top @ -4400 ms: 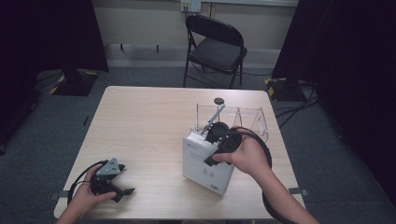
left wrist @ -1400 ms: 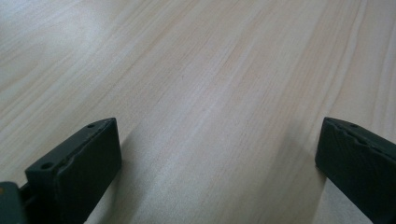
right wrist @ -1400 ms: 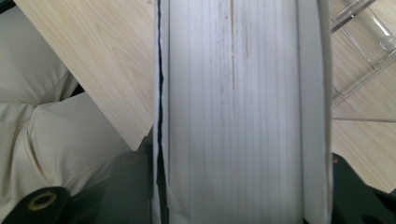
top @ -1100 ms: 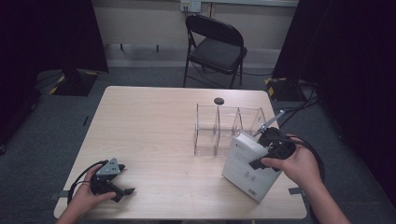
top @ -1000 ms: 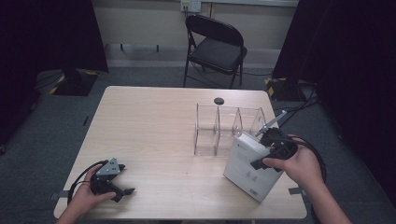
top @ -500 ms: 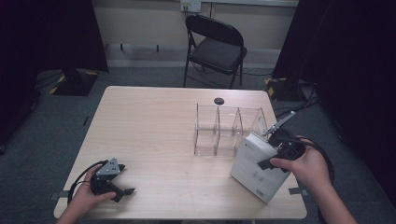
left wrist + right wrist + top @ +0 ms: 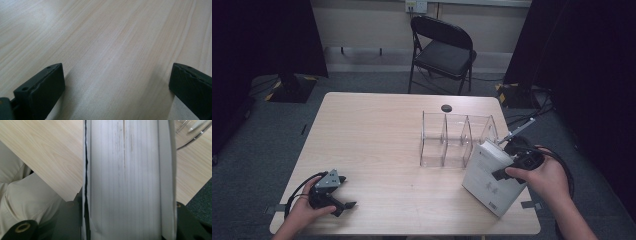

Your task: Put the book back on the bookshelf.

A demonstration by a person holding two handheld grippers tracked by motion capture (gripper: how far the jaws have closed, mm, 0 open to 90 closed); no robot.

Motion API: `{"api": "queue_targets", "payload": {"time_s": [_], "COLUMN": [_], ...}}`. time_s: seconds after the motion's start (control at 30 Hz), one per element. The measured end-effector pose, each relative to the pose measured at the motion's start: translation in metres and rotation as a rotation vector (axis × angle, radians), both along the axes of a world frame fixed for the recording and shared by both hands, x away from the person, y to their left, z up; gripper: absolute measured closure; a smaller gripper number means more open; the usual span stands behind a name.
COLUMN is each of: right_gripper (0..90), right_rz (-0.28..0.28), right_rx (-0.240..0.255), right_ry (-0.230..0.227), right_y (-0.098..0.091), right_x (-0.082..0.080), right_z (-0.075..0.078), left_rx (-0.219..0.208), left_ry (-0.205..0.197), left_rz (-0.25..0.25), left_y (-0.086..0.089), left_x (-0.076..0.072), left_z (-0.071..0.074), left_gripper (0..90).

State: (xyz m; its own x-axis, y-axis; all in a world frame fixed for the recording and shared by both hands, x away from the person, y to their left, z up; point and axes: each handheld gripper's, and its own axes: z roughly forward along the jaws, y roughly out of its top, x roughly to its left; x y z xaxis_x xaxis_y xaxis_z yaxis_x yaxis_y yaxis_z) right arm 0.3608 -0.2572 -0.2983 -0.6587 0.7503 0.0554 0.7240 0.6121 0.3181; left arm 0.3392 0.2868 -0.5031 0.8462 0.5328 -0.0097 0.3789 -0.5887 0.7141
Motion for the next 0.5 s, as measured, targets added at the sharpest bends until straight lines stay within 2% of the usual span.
{"api": "queue_targets", "payload": {"time_s": [0.5], "right_gripper": [52.3], "right_rz": [-0.067], "right_rx": [-0.018], "right_ry": [-0.002], "right_y": [-0.0074], "right_x": [0.0051], "right_z": [0.0023], "left_rx": [0.004], "left_ry": [0.003], "left_rz": [-0.001], "left_y": [0.0002], "left_x": [-0.0001], "left_z": [0.0005], "left_gripper": [0.0]}}
